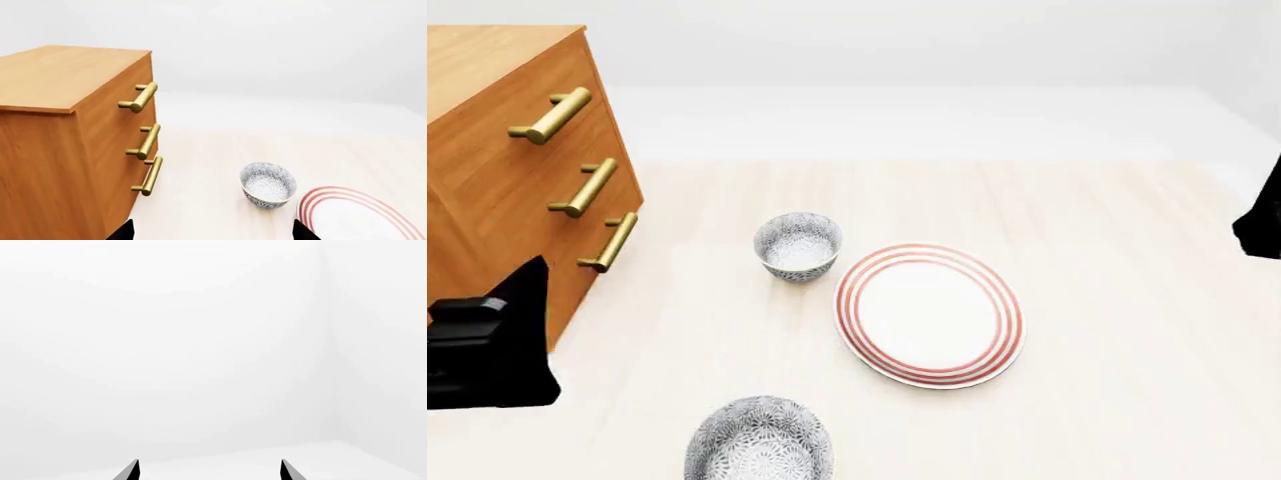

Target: Stack the bowl in the middle on the bowl at the back.

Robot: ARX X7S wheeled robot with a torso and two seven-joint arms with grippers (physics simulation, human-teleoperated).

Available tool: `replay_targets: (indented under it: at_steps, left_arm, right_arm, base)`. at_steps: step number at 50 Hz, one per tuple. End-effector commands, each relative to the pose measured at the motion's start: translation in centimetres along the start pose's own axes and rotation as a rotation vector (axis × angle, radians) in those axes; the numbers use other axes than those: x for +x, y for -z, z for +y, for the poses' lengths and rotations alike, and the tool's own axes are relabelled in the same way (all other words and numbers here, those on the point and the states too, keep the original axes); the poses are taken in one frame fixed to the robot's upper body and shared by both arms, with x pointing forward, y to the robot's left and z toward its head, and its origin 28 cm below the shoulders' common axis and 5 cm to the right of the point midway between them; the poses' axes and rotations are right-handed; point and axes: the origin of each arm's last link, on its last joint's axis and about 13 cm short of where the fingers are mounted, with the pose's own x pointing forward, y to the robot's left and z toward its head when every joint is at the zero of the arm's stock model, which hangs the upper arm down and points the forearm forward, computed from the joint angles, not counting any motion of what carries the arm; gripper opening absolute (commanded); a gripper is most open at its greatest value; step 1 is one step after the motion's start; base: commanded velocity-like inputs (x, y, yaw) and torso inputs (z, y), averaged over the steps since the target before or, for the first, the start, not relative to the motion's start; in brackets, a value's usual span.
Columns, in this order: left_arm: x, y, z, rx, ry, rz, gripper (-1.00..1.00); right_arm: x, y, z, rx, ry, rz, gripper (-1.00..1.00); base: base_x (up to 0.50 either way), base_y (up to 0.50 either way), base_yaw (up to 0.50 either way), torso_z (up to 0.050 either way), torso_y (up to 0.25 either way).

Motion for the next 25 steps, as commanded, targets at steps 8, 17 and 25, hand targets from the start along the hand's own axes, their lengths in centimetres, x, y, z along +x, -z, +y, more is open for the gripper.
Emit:
replay_targets:
  at_steps: [8,17,25]
  left_arm:
    - [-3.5,-0.5,0.7,0.007,-0.095,-0.093,1.00]
    - [-3.9,-0.4,1.0,-0.003,-0.120,-0.101,1.00]
    - [-4.4,-0.3,1.5,-0.017,-0.160,-0.107,1.00]
  right_arm:
    - [-4.3,-0.3,-2.2,-0.054,0.055,0.046,1.00]
    - [-4.6,-0.4,-2.3,-0.055,0.070,0.049,1.00]
    - [-4.7,0.0,-2.3,-0.051,0.076,0.063,1.00]
  base:
    - [0.00,0.00,0.00,0.000,0.000]
    - [0.00,0.00,0.00,0.000,0.000]
    - [0.00,0.00,0.00,0.000,0.000]
